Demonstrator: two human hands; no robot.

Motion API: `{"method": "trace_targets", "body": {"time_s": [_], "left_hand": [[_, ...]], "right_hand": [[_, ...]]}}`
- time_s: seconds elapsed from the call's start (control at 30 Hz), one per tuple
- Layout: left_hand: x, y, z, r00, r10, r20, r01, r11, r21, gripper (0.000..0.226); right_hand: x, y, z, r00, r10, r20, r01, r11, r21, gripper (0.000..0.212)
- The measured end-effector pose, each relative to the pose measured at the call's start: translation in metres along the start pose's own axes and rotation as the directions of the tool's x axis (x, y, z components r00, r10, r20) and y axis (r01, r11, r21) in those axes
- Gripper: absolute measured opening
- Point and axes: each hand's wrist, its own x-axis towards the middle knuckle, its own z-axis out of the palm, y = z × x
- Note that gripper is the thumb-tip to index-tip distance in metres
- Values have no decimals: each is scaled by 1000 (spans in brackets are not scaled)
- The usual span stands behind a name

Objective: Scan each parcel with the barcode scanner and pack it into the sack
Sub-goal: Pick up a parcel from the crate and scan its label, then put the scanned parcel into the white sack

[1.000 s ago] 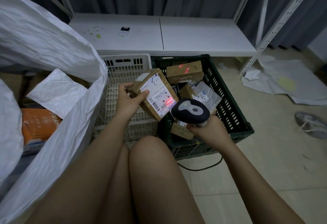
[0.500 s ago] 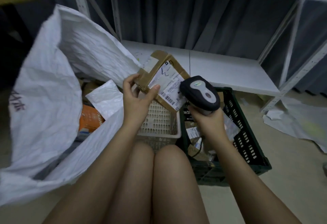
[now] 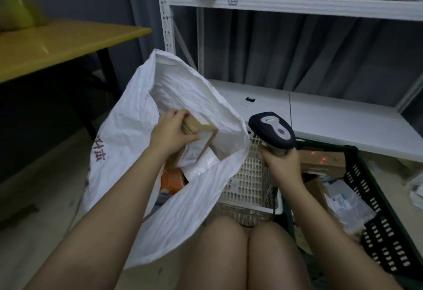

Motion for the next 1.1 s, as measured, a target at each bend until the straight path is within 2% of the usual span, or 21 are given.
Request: {"method": "trace_targets", "body": {"time_s": [0.03, 0.1, 0.23, 0.27, 0.33, 0.37, 0.4, 0.43, 0.47, 0.5, 0.53, 0.6, 0.67, 0.73, 0.83, 0.9, 1.0, 1.03, 1.1], "left_hand": [[10, -4, 6, 996, 36, 79, -45, 993, 111, 69], [28, -7, 19, 987, 95, 130, -115, 981, 155, 67], [60, -16, 39, 994, 106, -37, -107, 994, -35, 77], [65, -21, 45, 995, 94, -35, -93, 996, 12, 78], [70, -33, 57, 994, 8, 109, -43, 947, 318, 78], [70, -37, 63, 975, -85, 205, -25, 876, 481, 79], [69, -40, 67, 942, -185, 279, -10, 818, 575, 78], [68, -41, 70, 904, -256, 341, 3, 803, 596, 76], [68, -42, 72, 872, -277, 404, 17, 841, 540, 70], [67, -40, 72, 863, -237, 447, 28, 904, 426, 60], [66, -36, 71, 886, -161, 436, 35, 958, 284, 48], [58, -19, 66, 970, -16, 241, -4, 997, 82, 27], [44, 12, 55, 997, 2, 71, 4, 997, -83, 27], [24, 47, 45, 999, -39, 12, 41, 963, -268, 28], [-1, 96, 42, 998, 33, -53, -54, 871, -488, 19], [-16, 129, 49, 998, 67, -1, -56, 826, -561, 16], [-37, 183, 67, 974, 109, 199, 42, 775, -630, 22], [-42, 199, 75, 946, 128, 297, 96, 765, -636, 27], [-53, 229, 96, 843, 182, 506, 224, 736, -639, 37]], "right_hand": [[5, 4, 3, 1000, 5, -5, -5, 1000, -10, 15], [14, 10, 7, 1000, 9, -16, -10, 1000, -25, 15], [29, 16, 11, 999, 24, -24, -25, 1000, -12, 14], [33, 17, 11, 999, 29, -32, -29, 1000, -5, 17], [38, 18, 12, 999, 28, -33, -29, 1000, -7, 20], [40, 19, 12, 999, 26, -26, -26, 1000, -6, 19], [41, 20, 12, 999, 28, -17, -28, 1000, -6, 18], [41, 22, 11, 999, 34, -10, -34, 999, -9, 18], [41, 23, 9, 999, 42, -5, -42, 999, -15, 19], [41, 25, 7, 999, 50, 0, -50, 999, -21, 20], [41, 27, 5, 998, 55, 7, -54, 998, -31, 20], [40, 30, -2, 997, 76, 8, -76, 996, -43, 16], [38, 35, -12, 993, 118, -8, -118, 992, -47, 13], [36, 39, -24, 986, 168, -11, -168, 985, -31, 12], [28, 43, -45, 971, 236, -46, -234, 971, 56, 25], [21, 41, -62, 962, 263, -71, -253, 960, 121, 27], [12, 38, -91, 949, 302, -87, -272, 928, 257, 16], [10, 41, -101, 946, 312, -85, -274, 913, 302, 16], [3, 47, -123, 934, 354, -46, -301, 850, 431, 24]]}}
